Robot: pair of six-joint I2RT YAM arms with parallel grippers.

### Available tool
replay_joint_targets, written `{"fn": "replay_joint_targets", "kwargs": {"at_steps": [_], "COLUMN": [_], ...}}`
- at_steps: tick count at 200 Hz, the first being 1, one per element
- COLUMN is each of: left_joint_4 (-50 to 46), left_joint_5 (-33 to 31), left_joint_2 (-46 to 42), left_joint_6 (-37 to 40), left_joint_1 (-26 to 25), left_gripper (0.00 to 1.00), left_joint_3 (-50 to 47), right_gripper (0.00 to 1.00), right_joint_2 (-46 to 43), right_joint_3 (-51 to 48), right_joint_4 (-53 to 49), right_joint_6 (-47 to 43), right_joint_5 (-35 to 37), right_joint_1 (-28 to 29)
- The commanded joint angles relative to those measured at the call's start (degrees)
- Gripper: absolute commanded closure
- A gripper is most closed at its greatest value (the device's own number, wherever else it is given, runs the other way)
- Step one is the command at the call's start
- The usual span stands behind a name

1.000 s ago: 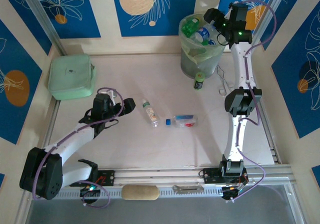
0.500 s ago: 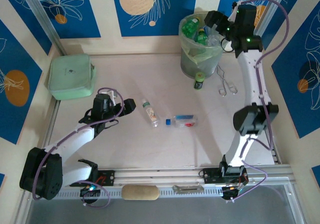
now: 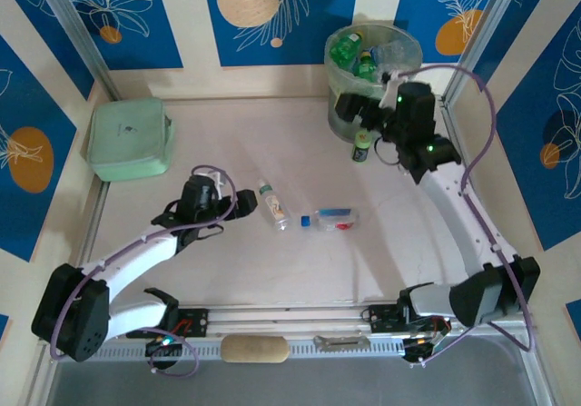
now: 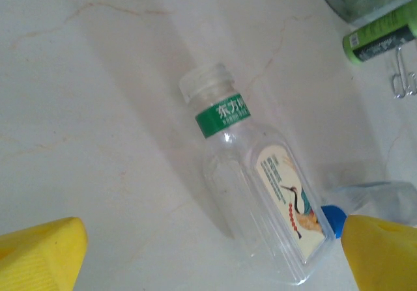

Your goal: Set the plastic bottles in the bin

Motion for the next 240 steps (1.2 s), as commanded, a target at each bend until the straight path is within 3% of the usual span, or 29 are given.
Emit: {"fn": "replay_joint_targets", "kwargs": {"at_steps": [1,55,119,185,240], "left_joint_4": [-3.0,-5.8,-9.7,-12.0,-12.7], "left_joint_5": [-5.8,-13.5,-21.3,-23.9,-24.6], "left_joint_2": [1.1,10.9,24.1,33.6,36.9], "left_joint_6": [-0.6,-3.0,-3.9,-1.5,-0.1], "left_joint_1": [-3.5,-12.6,-20.1,-20.9,-20.9], "left_gripper": [0.0,0.0,0.0,0.0,0.07], "left_joint_3": [1.7,8.4,19.8,27.0,27.2], "right_gripper": [0.01,0.01,0.01,0.01,0.01], "right_joint_2": [-4.6,-13.2,-15.2,-16.5,-16.5], "right_joint_3": [-7.9,-26.3,-30.0,-31.9,-32.5], "right_joint_4": [2.1,9.0,8.4,9.1,9.3], "right_joint_6": [3.8,15.4,18.2,19.1,19.3], "right_joint_5": [2.9,8.0,10.1,9.5,9.1], "right_joint_1": [2.4,8.0,8.7,7.4,6.7]}}
